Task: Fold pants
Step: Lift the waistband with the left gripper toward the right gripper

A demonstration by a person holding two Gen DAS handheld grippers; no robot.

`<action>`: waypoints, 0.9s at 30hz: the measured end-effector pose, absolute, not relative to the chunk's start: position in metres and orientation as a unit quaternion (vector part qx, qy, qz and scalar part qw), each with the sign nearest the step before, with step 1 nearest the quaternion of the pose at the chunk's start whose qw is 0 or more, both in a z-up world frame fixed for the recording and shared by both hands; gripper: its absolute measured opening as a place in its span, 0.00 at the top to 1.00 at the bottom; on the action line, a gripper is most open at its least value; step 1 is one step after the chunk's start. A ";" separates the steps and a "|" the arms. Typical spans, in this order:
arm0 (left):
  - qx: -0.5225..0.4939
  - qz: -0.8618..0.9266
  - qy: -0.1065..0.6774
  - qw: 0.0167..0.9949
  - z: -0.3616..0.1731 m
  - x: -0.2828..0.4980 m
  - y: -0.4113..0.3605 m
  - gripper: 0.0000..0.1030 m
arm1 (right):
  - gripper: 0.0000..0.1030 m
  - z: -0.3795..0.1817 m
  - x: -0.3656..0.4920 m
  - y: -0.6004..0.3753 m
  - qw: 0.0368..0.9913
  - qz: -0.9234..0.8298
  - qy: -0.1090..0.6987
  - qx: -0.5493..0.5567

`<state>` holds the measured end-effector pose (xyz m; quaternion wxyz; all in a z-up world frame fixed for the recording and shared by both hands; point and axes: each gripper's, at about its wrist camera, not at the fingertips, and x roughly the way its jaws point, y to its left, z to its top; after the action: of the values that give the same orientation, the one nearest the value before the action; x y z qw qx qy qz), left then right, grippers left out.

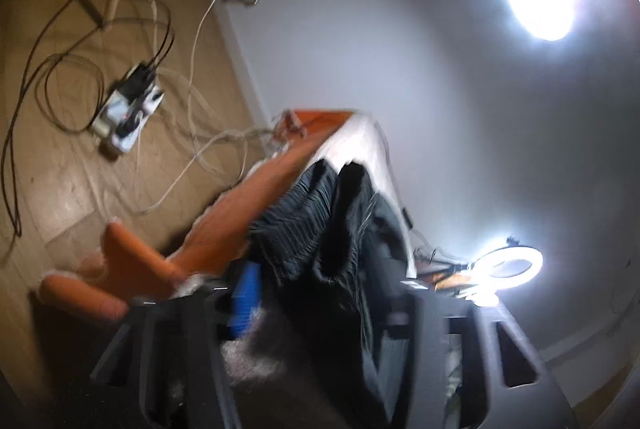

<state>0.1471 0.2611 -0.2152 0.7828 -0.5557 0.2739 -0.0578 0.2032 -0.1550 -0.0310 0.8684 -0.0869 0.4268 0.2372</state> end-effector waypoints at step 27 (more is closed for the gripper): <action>-0.076 -0.245 0.343 0.904 -0.088 0.168 0.034 0.85 | 0.22 -0.100 0.319 -0.029 0.703 0.376 0.562 0.220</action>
<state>0.1678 0.0337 -0.0879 0.9038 -0.0758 0.3428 -0.2449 0.3190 -0.0292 -0.1001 0.7032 0.2198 0.5618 0.3763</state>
